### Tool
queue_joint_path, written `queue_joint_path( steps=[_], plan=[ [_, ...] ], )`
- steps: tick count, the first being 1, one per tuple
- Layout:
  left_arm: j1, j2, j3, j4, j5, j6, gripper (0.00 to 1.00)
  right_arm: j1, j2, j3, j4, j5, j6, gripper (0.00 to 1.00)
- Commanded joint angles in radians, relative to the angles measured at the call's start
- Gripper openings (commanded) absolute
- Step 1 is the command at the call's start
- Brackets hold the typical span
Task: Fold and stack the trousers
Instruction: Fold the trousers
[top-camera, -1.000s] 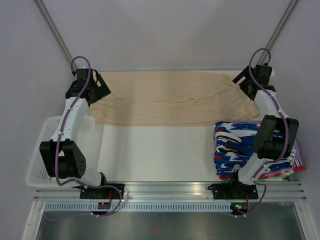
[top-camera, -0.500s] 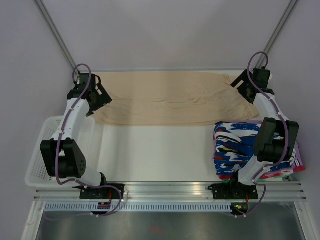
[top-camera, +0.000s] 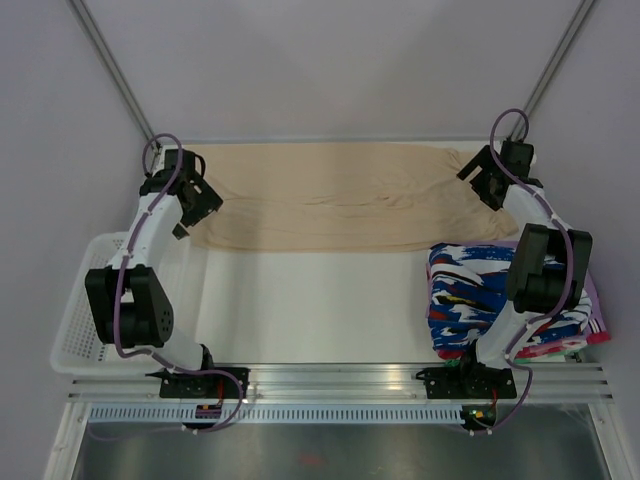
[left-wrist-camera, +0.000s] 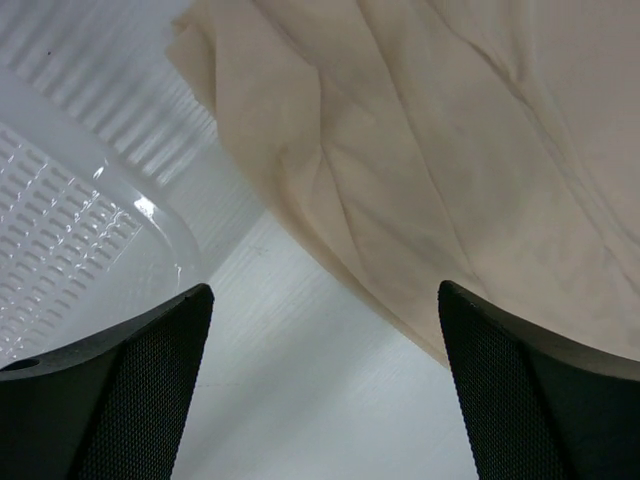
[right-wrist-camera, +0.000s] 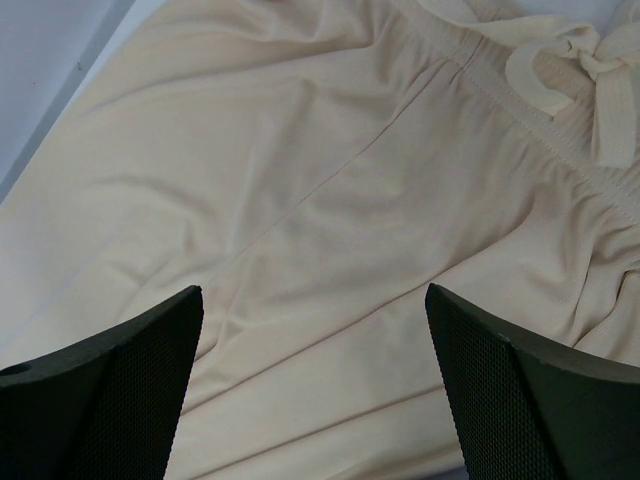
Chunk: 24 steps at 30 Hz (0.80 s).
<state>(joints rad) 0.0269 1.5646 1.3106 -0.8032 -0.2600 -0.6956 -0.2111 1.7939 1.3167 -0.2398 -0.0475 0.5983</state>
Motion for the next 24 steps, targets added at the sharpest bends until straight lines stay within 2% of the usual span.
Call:
queue_joint_path(
  steps=[1,5,6,10,13,17,24],
  plan=[
    [0.004,0.026,0.110,0.108,-0.010,0.001,0.98,0.004,0.012,0.033,0.033,-0.025,0.005,0.98],
    [0.022,0.176,0.223,0.127,-0.016,-0.013,0.98,0.004,0.031,0.029,0.036,-0.029,0.006,0.98],
    [0.028,0.254,0.249,0.116,0.007,-0.021,0.97,0.004,0.036,0.030,0.036,-0.029,0.006,0.98],
    [0.057,0.408,0.395,0.046,-0.002,-0.086,0.89,0.004,0.059,0.033,0.037,-0.029,0.012,0.98],
    [0.100,0.471,0.438,-0.023,-0.022,-0.151,0.87,0.003,0.067,0.032,0.034,-0.017,0.017,0.98],
    [0.159,0.491,0.426,-0.111,-0.037,-0.226,0.87,0.004,0.091,0.042,0.031,0.008,0.038,0.98],
    [0.182,0.474,0.349,-0.215,-0.108,-0.292,0.88,-0.004,0.101,0.032,-0.006,0.058,0.060,0.98]
  ],
)
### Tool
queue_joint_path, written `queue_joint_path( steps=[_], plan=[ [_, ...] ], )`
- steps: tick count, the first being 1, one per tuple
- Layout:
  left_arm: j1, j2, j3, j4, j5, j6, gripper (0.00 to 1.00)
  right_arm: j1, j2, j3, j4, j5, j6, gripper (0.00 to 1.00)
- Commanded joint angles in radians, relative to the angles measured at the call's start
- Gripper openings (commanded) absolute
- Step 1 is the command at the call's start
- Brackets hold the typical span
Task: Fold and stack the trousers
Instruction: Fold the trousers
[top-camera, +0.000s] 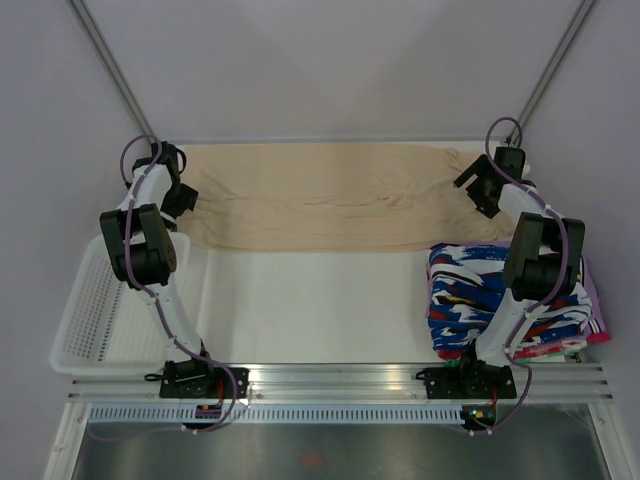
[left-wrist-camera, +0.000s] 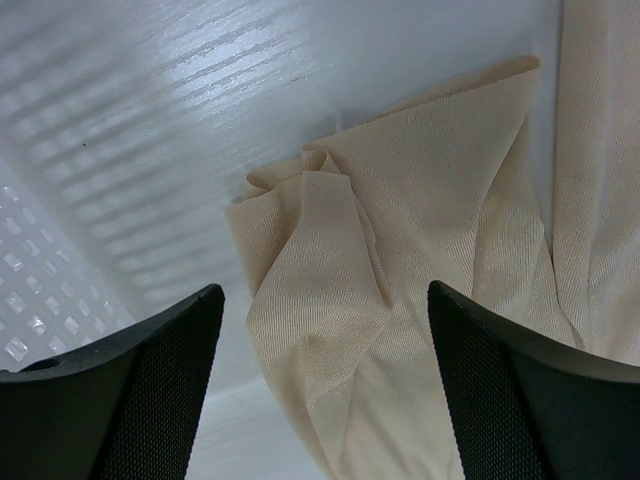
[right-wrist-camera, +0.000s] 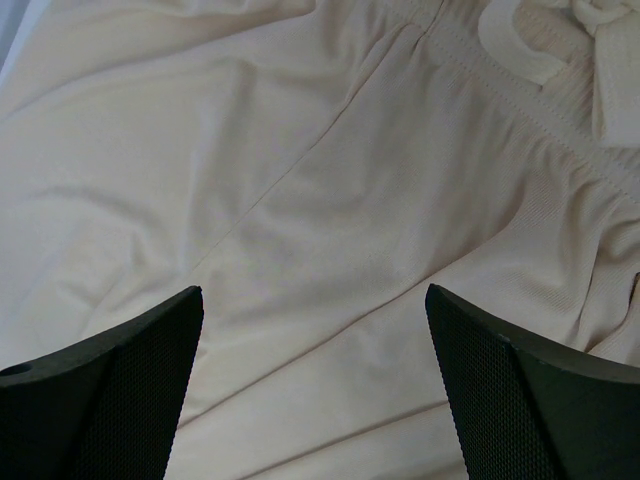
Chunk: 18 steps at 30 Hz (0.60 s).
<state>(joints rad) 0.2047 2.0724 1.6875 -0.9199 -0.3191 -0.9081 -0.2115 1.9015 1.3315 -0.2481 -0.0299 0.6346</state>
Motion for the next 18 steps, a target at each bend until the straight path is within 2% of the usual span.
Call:
queue_joint_path(
  steps=[1,6,8,9,11,18],
  plan=[
    [0.009,-0.032,-0.028,-0.117,-0.055,-0.087,0.88,-0.005,-0.021,0.011,-0.003,0.053,0.023,0.98],
    [0.041,-0.058,-0.071,-0.109,-0.074,-0.071,0.85,-0.029,-0.064,-0.038,-0.048,0.145,0.043,0.98],
    [0.048,-0.057,-0.081,-0.088,-0.060,-0.063,0.79,-0.054,-0.067,-0.055,-0.082,0.174,0.079,0.98],
    [0.050,-0.051,-0.087,-0.067,-0.055,-0.057,0.72,-0.063,-0.068,-0.061,-0.091,0.185,0.091,0.98],
    [0.050,-0.040,-0.094,-0.037,-0.028,-0.043,0.67,-0.090,-0.068,-0.072,-0.114,0.194,0.123,0.98],
    [0.050,0.015,-0.098,0.049,0.038,0.024,0.61,-0.114,-0.088,-0.075,-0.146,0.222,0.137,0.98]
  ],
)
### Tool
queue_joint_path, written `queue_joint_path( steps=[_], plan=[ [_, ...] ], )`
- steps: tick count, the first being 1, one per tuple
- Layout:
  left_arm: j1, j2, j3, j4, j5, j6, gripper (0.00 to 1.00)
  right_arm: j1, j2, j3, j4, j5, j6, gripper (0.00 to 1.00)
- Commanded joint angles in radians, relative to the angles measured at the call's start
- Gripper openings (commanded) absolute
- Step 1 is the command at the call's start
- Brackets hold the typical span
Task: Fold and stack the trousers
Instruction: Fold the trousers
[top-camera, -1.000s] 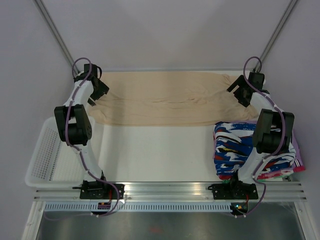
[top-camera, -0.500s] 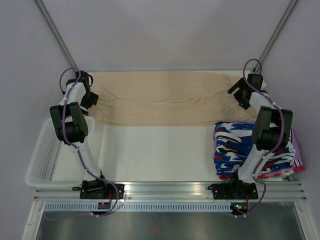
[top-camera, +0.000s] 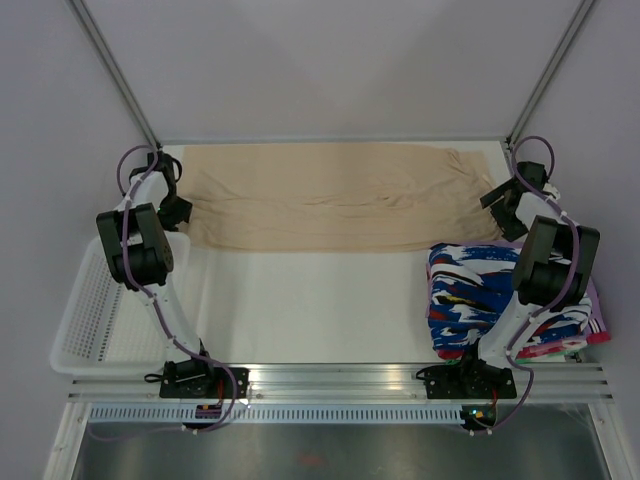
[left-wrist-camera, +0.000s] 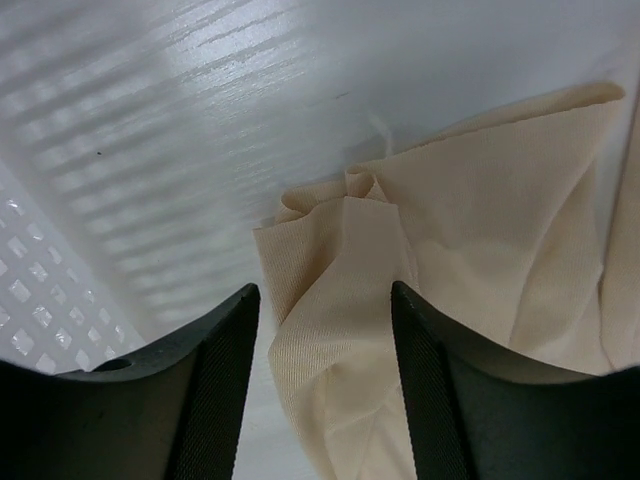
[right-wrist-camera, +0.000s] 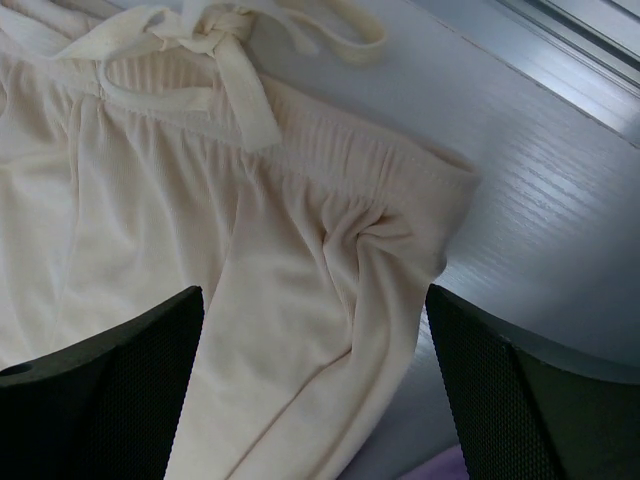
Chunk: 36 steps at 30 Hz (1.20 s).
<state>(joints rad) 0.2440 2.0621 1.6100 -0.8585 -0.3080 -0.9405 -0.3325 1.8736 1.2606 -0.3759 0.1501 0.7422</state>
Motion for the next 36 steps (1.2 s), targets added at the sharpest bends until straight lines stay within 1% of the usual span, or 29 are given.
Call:
queue_joint_path(
  steps=[1,4,5,6,7,8,9,10,15,20,23,27,29,31,32,33,35,36],
  plan=[
    [0.012,0.027,-0.022,0.015,0.033,0.065,0.59,0.007,-0.063,-0.007,-0.024,0.052,0.028,0.98],
    [0.012,0.035,-0.019,0.056,0.061,0.083,0.53,0.001,-0.064,-0.010,-0.055,0.100,0.037,0.98],
    [0.012,0.041,-0.018,0.064,0.069,0.086,0.49,-0.002,-0.060,-0.012,-0.061,0.106,0.046,0.98],
    [0.012,0.044,-0.016,0.070,0.075,0.085,0.36,-0.005,-0.053,-0.015,-0.066,0.106,0.063,0.98],
    [0.012,0.047,-0.013,0.067,0.079,0.083,0.29,-0.013,-0.050,-0.017,-0.072,0.106,0.074,0.98],
    [0.011,0.052,-0.006,0.064,0.076,0.074,0.13,-0.016,-0.047,-0.018,-0.072,0.105,0.083,0.98],
    [0.012,0.049,-0.002,0.061,0.070,0.069,0.04,-0.017,-0.044,-0.018,-0.072,0.105,0.089,0.98],
    [0.012,0.044,-0.002,0.058,0.061,0.069,0.02,-0.020,-0.042,-0.018,-0.072,0.109,0.089,0.98],
    [0.012,-0.011,0.024,0.027,0.024,0.094,0.02,-0.033,-0.025,-0.018,-0.070,0.126,0.085,0.98],
    [0.012,-0.063,0.034,0.030,-0.006,0.140,0.02,-0.039,-0.018,-0.032,-0.066,0.144,0.088,0.90],
    [0.012,-0.077,0.039,0.041,-0.026,0.166,0.02,-0.040,-0.010,-0.038,-0.057,0.141,0.085,0.88],
    [0.012,-0.077,0.048,0.046,-0.037,0.181,0.02,-0.040,0.009,-0.066,0.006,0.112,0.085,0.82],
    [0.012,-0.071,0.054,0.050,-0.037,0.189,0.02,-0.040,0.024,-0.084,0.038,0.108,0.086,0.82],
    [0.012,-0.066,0.065,0.053,-0.037,0.189,0.02,-0.040,0.039,-0.079,0.083,0.105,0.069,0.78],
    [0.012,-0.063,0.071,0.053,-0.037,0.190,0.02,-0.040,0.059,-0.070,0.088,0.106,0.065,0.74],
    [0.012,-0.059,0.077,0.052,-0.040,0.190,0.02,-0.040,0.070,-0.057,0.083,0.114,0.053,0.64],
    [0.012,-0.053,0.097,0.047,-0.040,0.203,0.02,-0.040,0.088,-0.018,0.077,0.117,0.036,0.49],
    [0.012,-0.054,0.108,0.044,-0.045,0.206,0.02,-0.040,0.088,0.014,0.066,0.121,0.011,0.28]
  ],
)
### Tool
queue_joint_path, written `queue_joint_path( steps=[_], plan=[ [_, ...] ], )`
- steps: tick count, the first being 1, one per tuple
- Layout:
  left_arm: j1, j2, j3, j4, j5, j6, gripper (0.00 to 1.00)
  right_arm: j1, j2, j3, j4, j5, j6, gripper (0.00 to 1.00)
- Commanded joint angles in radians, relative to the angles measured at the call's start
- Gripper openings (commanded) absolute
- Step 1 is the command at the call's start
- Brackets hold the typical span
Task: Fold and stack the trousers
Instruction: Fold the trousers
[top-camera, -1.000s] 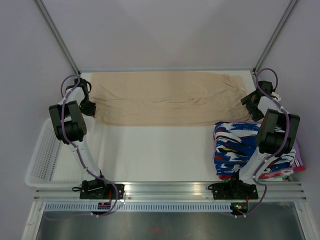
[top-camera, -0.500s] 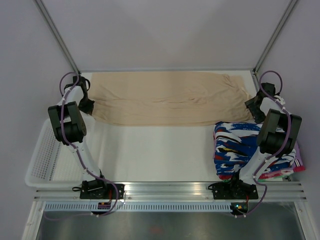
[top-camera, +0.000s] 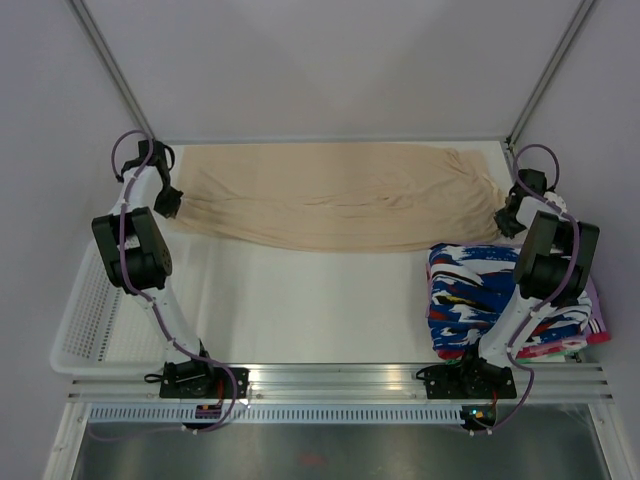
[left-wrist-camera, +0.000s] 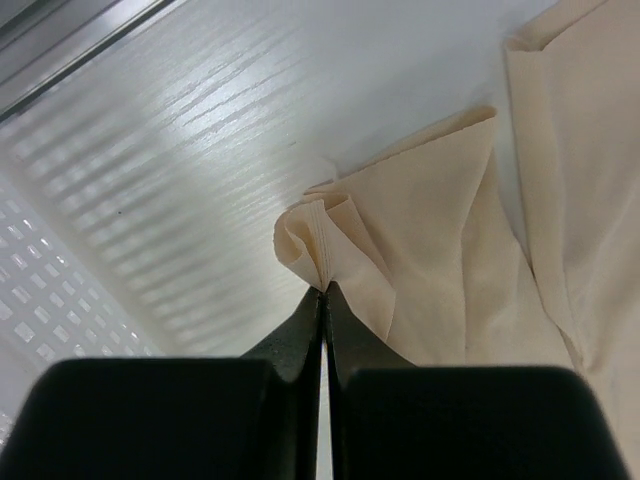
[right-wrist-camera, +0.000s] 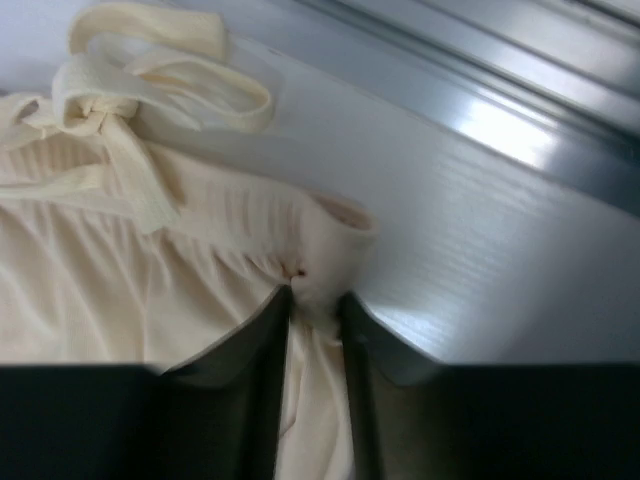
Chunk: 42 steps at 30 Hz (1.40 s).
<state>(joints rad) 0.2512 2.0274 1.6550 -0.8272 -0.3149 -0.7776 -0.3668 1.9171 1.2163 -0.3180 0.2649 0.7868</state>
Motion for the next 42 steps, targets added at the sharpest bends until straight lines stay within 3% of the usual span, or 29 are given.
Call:
queue_joint_path(
  steps=[1,2,3,9,16,28,34,42],
  plan=[
    [0.005,-0.021,0.083,0.011,-0.041,0.060,0.02,-0.006,0.045,0.078,-0.007,0.022,-0.041,0.14],
    [0.005,-0.022,0.094,0.010,-0.046,0.067,0.02,-0.006,0.039,0.100,-0.032,0.046,-0.043,0.02],
    [0.005,-0.032,0.107,0.010,-0.055,0.078,0.02,-0.006,0.031,0.144,-0.071,0.080,-0.064,0.00],
    [0.005,-0.084,0.204,0.053,-0.121,0.211,0.02,-0.006,-0.055,0.258,-0.176,0.151,-0.121,0.00],
    [0.005,-0.127,0.233,0.085,-0.161,0.325,0.02,-0.006,-0.200,0.216,-0.184,0.134,-0.084,0.00],
    [0.020,-0.263,0.157,0.066,-0.279,0.445,0.02,-0.006,-0.446,0.101,-0.325,0.162,-0.040,0.00],
    [0.026,-0.217,0.209,0.109,-0.254,0.459,0.02,-0.006,-0.377,0.158,-0.293,0.106,-0.049,0.00],
    [0.008,0.129,0.643,0.167,-0.139,0.457,0.02,-0.004,-0.029,0.475,-0.285,-0.009,-0.072,0.00]
  ],
)
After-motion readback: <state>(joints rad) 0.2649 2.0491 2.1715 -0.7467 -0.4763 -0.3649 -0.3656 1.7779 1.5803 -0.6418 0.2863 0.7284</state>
